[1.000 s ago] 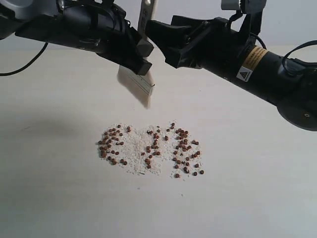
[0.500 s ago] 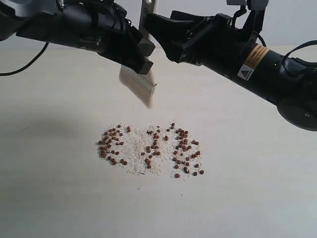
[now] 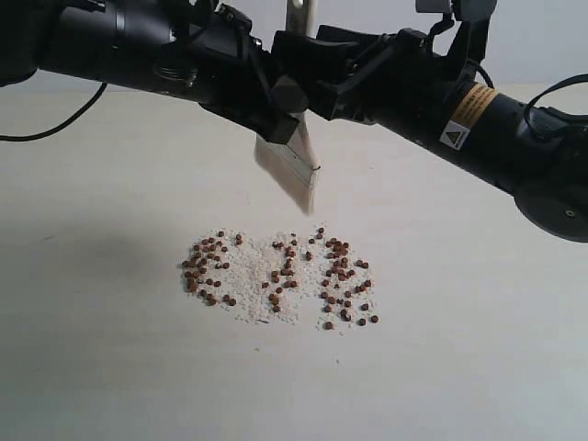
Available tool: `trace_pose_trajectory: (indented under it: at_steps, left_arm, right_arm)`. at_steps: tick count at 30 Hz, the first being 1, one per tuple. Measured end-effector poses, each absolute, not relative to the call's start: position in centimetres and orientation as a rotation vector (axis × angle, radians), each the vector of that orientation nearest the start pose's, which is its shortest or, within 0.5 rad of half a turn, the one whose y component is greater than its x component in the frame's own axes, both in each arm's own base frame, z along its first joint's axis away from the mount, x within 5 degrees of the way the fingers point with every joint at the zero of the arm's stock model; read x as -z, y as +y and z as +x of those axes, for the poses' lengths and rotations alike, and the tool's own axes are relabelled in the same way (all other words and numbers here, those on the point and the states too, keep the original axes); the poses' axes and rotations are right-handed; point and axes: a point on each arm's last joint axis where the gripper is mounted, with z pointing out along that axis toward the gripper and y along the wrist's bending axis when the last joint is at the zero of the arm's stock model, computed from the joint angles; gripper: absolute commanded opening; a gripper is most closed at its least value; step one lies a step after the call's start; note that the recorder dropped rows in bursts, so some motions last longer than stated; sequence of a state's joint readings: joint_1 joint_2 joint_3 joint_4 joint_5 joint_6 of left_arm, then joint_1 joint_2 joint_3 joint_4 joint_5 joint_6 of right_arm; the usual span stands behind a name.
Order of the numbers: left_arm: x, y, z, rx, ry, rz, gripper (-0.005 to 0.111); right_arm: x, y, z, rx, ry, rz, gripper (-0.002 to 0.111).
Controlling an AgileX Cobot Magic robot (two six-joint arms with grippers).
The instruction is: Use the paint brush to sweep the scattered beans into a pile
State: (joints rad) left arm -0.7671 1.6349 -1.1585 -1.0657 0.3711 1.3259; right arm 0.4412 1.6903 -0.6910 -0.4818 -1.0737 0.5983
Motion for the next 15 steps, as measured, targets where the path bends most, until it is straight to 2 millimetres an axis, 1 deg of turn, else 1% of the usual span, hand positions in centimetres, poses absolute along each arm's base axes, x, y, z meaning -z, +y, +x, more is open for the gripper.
trace_pose_trajectory:
  at_steps: [6,9,15]
  left_arm:
    - [-27.84,-27.84,24.28,0.650,1.777,1.297,0.000]
    - [-27.83,-27.84,24.27,0.651,1.776,1.300,0.000]
    - [-27.82,-27.85,24.23,0.643,1.762,1.319,0.000]
  right_arm:
    - [-22.06,17.20,27.94,-0.898,1.500,-0.447,0.059]
    - [-22.02,17.26,27.87,-0.899,1.500,-0.462,0.053]
    - [-22.03,17.44,27.74,-0.905,1.496,-0.496,0.049]
